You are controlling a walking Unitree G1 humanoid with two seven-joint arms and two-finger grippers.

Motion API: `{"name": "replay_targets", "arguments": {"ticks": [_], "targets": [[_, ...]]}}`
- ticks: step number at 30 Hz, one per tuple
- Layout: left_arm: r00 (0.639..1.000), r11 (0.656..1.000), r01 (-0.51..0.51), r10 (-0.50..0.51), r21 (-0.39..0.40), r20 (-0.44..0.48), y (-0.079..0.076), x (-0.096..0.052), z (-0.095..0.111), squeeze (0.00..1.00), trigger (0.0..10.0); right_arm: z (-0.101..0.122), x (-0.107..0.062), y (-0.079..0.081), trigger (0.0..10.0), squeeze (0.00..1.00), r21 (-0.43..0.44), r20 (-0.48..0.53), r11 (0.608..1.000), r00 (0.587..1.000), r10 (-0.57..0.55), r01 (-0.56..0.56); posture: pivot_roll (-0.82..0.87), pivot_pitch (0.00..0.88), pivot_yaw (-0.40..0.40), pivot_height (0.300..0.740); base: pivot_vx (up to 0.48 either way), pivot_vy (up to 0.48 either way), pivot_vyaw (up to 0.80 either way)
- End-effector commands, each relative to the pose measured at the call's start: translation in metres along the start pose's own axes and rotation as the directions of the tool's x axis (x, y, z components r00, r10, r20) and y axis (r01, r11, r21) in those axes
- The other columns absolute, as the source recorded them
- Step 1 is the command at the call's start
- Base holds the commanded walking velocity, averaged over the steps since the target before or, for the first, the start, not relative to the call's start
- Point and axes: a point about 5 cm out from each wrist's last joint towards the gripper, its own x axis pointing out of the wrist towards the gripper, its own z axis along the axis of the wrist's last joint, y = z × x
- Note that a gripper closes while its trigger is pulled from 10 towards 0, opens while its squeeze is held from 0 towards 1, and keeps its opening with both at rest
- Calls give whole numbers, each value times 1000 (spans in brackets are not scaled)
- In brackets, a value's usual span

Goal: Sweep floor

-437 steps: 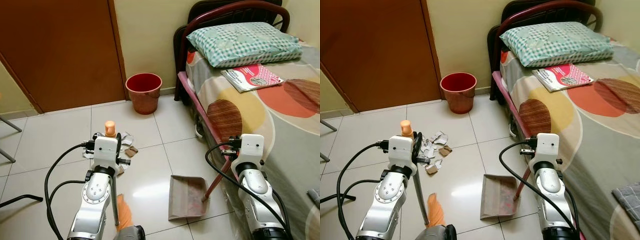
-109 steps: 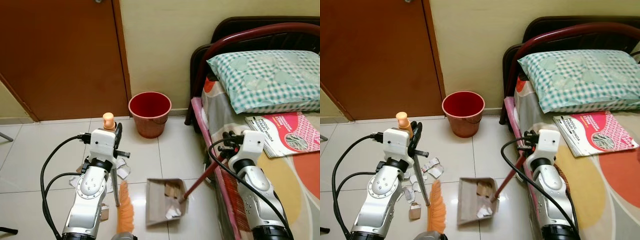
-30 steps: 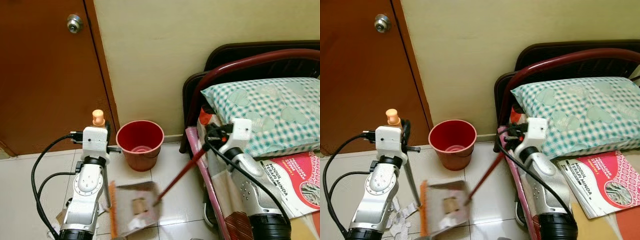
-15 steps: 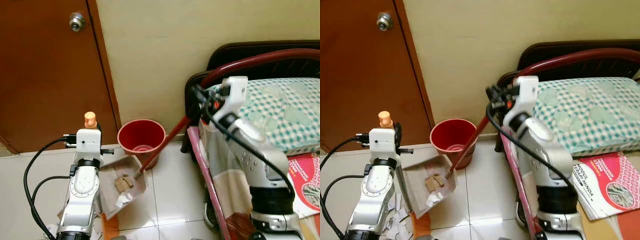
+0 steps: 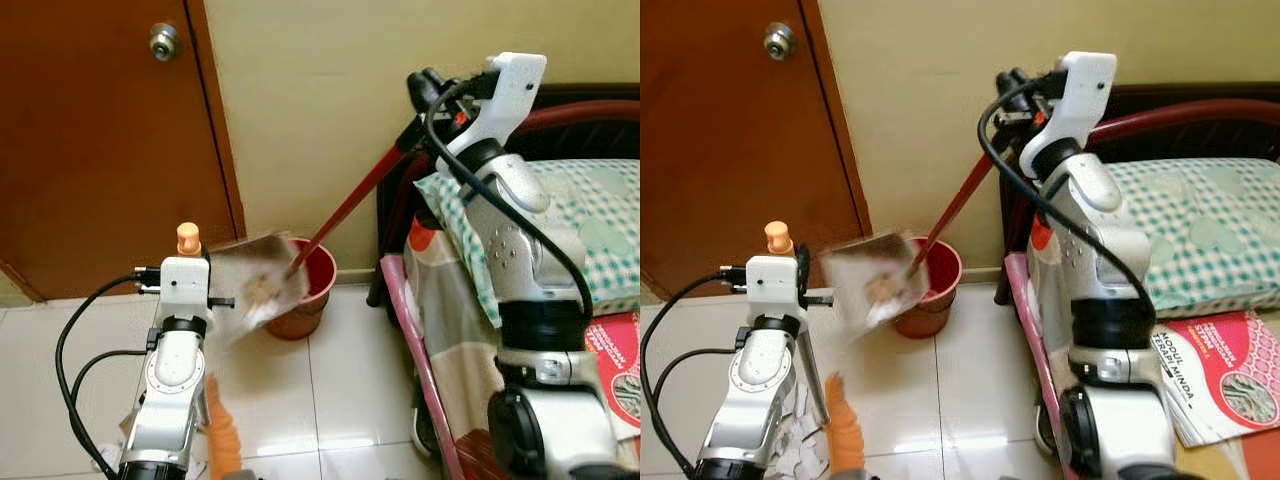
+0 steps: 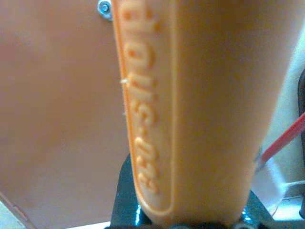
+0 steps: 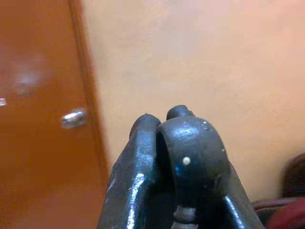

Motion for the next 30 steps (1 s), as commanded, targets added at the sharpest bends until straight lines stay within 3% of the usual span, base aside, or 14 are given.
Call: {"name": "replay_targets", "arguments": {"ticks": [1,3,4,6,9,19,20,23,24,26,30], "targets": [[1000,1000,11,-11,-19,-2,-4,3,2,0,10000,23,9,-8,10000,0,-35,118,997,991,-65,69,-12,14,-9,740,0,0,0],[1000,1000,12,-12,-20,-3,-4,3,2,0,10000,25,11,-9,10000,0,-48,136,995,988,-76,83,-12,14,-9,740,0,0,0],[1000,1000,14,-14,-21,-3,-4,3,2,0,10000,28,12,-7,10000,0,-118,166,989,984,-71,91,2,13,-11,740,0,0,0],[1000,1000,16,-17,-21,-4,-5,2,2,0,10000,31,15,1,10000,0,-146,191,987,981,-41,69,2,13,-11,740,0,0,0],[1000,999,27,-27,-25,-3,-8,2,2,0,10000,23,18,25,10000,0,-181,214,983,977,25,14,2,13,-9,740,0,0,0],[999,999,38,-38,-29,0,-12,4,4,0,10000,-3,15,77,10000,0,-321,255,943,950,179,-92,12,14,-9,740,0,0,0],[999,999,40,-40,-29,1,-12,4,4,0,10000,-8,13,88,10000,0,-377,259,917,936,237,-129,15,14,-11,740,0,0,0],[999,999,39,-39,-30,3,-13,4,4,0,10000,-17,7,102,10000,0,-459,252,870,912,324,-182,17,14,-13,740,0,0,0],[999,999,39,-39,-30,3,-13,4,4,0,10000,-17,7,102,10000,0,-459,252,870,912,324,-182,17,14,-13,740,0,0,0],[999,999,36,-36,-32,4,-13,4,4,0,10000,-30,-2,116,10000,0,-541,232,805,877,421,-244,18,14,-15,740,0,0,0],[999,999,38,-38,-35,4,-15,4,4,0,10000,-42,-11,126,10000,0,-558,206,771,849,486,-306,16,16,-16,740,0,0,0]]}}
